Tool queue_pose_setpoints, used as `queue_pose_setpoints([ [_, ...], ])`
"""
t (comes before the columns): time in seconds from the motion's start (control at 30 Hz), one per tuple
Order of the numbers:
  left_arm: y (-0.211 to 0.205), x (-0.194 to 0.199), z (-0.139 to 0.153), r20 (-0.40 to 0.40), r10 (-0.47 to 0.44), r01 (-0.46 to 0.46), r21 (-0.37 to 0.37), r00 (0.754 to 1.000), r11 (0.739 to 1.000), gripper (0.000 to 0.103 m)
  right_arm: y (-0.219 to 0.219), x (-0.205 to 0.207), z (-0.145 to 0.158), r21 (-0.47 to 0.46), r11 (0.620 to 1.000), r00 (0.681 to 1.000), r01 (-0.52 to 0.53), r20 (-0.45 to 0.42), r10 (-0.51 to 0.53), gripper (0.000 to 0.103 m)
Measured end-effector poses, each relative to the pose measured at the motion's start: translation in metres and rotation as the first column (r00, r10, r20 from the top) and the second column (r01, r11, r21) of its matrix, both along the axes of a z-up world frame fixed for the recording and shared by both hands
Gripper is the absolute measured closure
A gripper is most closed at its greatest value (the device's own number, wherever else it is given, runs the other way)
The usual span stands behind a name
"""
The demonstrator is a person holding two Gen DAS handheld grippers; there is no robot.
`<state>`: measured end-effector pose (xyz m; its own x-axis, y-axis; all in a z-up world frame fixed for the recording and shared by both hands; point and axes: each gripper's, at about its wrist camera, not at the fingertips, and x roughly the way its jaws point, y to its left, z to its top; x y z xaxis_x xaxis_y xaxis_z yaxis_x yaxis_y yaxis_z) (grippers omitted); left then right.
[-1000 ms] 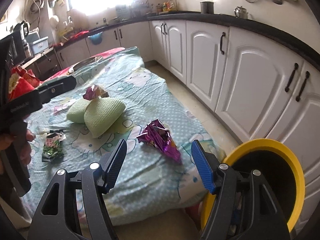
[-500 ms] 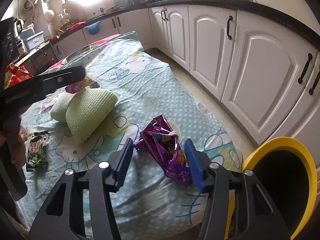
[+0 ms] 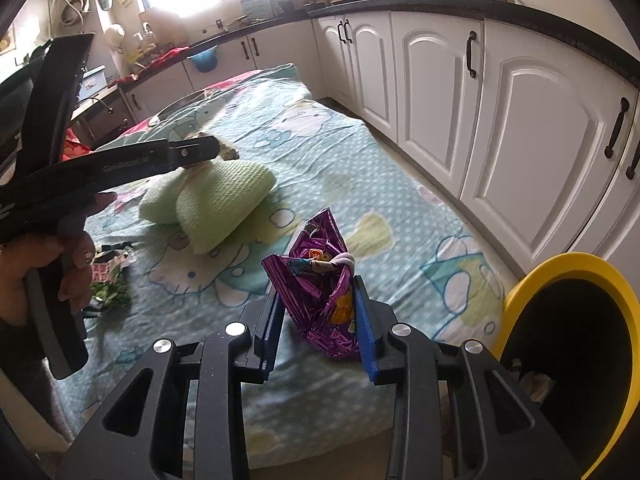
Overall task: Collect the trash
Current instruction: 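Grasp the pink wrapper on the green sponge with the left gripper while the right gripper grasps the purple wrapper, then carry the pink and purple wrappers over the yellow bin with both grippers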
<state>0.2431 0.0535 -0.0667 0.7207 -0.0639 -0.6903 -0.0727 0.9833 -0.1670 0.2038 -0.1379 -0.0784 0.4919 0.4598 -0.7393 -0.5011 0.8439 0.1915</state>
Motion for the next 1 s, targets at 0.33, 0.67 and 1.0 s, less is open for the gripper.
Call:
queue_pose_setpoints([
  [0.33,0.0,-0.018,0.013,0.051,-0.004,0.005,-0.013,0.999,1.0,0.078,-0.009,-0.01,0.007,0.042,0.999,1.0,0.013,-0.006,-0.012,0.072],
  [0.67,-0.014,-0.035,0.033,0.101,-0.038,0.039,-0.013,0.994,0.999,0.078,-0.023,-0.019,0.026,0.076,0.997,0.999,0.019,0.026,-0.021,0.072],
  [1.0,-0.046,-0.041,0.048,0.136,-0.105,0.106,-0.004,0.985,0.994,0.078,-0.065,-0.024,0.036,0.086,0.991,0.994,0.099,0.043,-0.103,0.072],
])
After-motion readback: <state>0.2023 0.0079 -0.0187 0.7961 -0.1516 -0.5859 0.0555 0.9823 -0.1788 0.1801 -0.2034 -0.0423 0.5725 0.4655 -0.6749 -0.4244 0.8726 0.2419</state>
